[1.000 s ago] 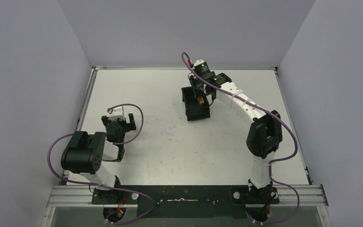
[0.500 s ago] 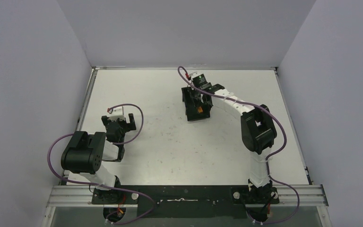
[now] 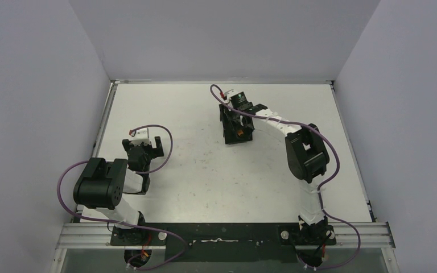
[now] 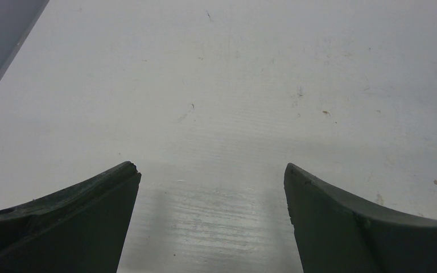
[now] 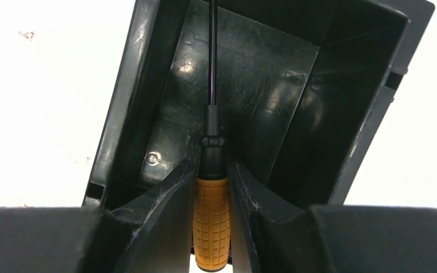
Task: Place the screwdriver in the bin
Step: Place the screwdriver in the bin, then reset both arms
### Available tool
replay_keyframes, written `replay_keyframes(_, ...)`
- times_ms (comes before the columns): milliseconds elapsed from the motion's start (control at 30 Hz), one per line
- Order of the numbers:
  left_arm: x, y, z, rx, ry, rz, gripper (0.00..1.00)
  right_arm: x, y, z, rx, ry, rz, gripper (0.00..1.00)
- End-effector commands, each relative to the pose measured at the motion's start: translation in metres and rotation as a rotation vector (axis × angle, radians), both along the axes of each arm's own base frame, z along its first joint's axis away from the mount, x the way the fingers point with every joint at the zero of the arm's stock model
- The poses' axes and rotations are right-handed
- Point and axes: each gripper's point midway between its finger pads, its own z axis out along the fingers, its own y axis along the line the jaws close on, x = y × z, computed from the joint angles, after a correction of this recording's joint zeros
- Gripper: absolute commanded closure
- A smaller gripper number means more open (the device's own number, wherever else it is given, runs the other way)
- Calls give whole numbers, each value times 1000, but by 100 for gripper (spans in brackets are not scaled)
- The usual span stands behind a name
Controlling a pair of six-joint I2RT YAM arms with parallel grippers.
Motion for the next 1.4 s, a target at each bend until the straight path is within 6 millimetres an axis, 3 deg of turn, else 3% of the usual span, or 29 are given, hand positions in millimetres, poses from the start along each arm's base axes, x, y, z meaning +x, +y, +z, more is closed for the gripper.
replay_keyframes(0, 11, -3, 20, -1, -75, -12, 3, 10, 6, -2, 18, -30, 25, 78)
replay_keyframes(300, 11, -3, 20, -1, -75, -12, 3, 14, 8, 31, 23, -82, 32, 57)
replay_keyframes(600, 11, -3, 20, 0, -74, -12, 3, 14, 9, 71, 27, -135, 7, 54)
replay_keyframes(800, 11, -3, 21, -1, -75, -12, 3, 14, 11, 109, 62, -175, -19, 51)
replay_keyframes(1033, 11, -3, 20, -1, -75, -12, 3, 11, 13, 153, 91, -227, -34, 31)
replay_keyframes(1233, 11, -3, 20, -2, -76, -12, 3, 9, 17, 196, 134, -277, -40, 2)
replay_keyframes(1367, 11, -3, 21, -1, -76, -12, 3, 12, 14, 226, 166, -314, -92, 0)
